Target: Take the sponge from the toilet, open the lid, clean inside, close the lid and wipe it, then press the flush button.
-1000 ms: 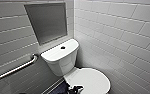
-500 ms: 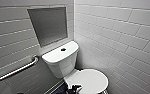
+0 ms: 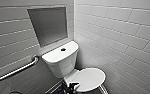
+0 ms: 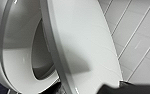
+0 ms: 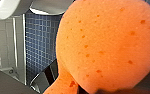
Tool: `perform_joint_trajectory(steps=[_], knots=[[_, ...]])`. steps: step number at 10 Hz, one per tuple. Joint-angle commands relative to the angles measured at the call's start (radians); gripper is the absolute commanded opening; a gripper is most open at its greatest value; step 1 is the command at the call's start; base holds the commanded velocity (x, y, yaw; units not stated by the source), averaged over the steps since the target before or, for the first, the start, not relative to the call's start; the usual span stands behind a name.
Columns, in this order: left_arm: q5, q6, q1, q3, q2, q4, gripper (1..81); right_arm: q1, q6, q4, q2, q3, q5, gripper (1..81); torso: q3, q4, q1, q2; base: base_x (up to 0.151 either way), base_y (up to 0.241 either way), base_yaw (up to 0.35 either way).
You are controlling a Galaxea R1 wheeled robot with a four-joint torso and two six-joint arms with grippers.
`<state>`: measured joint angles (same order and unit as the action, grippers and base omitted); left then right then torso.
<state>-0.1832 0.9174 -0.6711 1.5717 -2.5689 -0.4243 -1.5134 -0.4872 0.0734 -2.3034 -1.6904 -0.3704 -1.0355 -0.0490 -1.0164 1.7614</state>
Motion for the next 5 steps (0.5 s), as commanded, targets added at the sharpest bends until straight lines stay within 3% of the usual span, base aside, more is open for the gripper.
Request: perform_joint_trajectory(steps=[1, 5], knots=[[-0.114, 0.029, 0.176, -0.094, 0.074, 0.018, 81.1, 0.012, -0.002, 0.02, 0.049, 0.029, 0.047, 1.0, 0.0, 0.0, 0.0, 0.0, 0.0, 0.0, 0.0], [-0.148, 0.109, 0.193, -0.09, 0.122, 0.018, 81.1, -0.006, -0.002, 0.02, 0.056, 0.029, 0.011, 1.0, 0.0, 0.0, 0.0, 0.0, 0.0, 0.0, 0.0]])
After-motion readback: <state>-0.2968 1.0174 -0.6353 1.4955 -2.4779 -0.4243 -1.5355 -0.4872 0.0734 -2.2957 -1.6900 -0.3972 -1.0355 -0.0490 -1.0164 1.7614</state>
